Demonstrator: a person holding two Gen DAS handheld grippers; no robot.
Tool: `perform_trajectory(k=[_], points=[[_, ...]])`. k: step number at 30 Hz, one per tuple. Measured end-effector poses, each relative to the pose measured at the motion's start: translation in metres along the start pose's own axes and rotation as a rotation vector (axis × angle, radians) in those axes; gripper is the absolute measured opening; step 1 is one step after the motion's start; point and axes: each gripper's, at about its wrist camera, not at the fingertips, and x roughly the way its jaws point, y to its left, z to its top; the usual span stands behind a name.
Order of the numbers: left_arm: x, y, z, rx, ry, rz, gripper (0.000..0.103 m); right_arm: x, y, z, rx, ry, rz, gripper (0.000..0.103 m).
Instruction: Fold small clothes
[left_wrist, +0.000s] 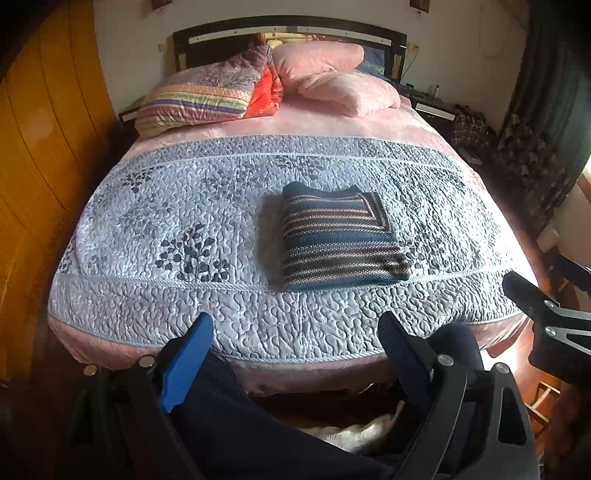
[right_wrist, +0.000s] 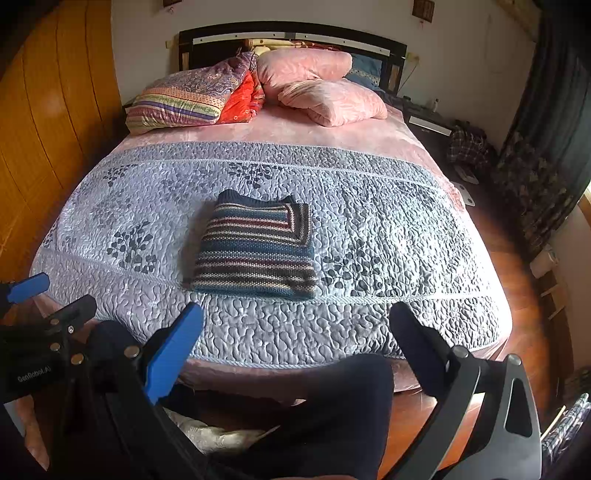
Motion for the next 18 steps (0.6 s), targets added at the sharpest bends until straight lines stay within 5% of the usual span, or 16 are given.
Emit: perform_trajectory(k=[18], points=[[0.0026,0.0000,-0.0008,0.003,0.003,0.000,0.091,0.0021,0.0004,-0.0023,0.005,0.002,0.001,0.100]])
